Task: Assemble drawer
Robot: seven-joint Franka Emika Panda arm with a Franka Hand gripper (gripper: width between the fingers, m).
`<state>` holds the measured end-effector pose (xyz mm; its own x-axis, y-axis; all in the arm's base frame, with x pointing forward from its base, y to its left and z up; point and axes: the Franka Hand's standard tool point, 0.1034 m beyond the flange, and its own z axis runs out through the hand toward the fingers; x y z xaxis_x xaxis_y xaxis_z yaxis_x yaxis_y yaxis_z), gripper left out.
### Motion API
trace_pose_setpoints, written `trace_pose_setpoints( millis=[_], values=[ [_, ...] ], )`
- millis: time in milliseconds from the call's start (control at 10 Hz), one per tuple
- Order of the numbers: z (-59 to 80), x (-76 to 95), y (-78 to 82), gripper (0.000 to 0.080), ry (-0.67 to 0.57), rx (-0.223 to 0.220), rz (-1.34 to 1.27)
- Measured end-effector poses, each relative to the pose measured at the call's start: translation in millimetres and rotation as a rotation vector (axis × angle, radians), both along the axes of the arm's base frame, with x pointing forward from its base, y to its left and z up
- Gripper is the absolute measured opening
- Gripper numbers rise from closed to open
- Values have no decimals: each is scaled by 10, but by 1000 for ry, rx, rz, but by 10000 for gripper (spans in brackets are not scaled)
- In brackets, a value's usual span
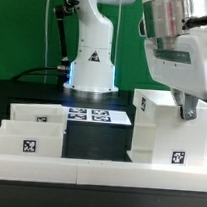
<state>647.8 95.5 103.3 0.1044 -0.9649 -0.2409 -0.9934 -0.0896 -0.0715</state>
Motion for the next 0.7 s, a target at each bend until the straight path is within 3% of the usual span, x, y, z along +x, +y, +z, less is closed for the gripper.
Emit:
trace_pose_setpoints(
  millis=[100, 200, 300, 500, 700],
  values=[
    [-2, -1, 5, 114, 0, 0, 2],
    [-3, -2, 6, 249, 0, 0, 3],
    [-8, -10, 7, 249, -8, -2, 39],
    [-23, -48, 5, 595, -32, -8, 156],
    [141, -69, -71, 632, -93, -9, 333]
  ],
)
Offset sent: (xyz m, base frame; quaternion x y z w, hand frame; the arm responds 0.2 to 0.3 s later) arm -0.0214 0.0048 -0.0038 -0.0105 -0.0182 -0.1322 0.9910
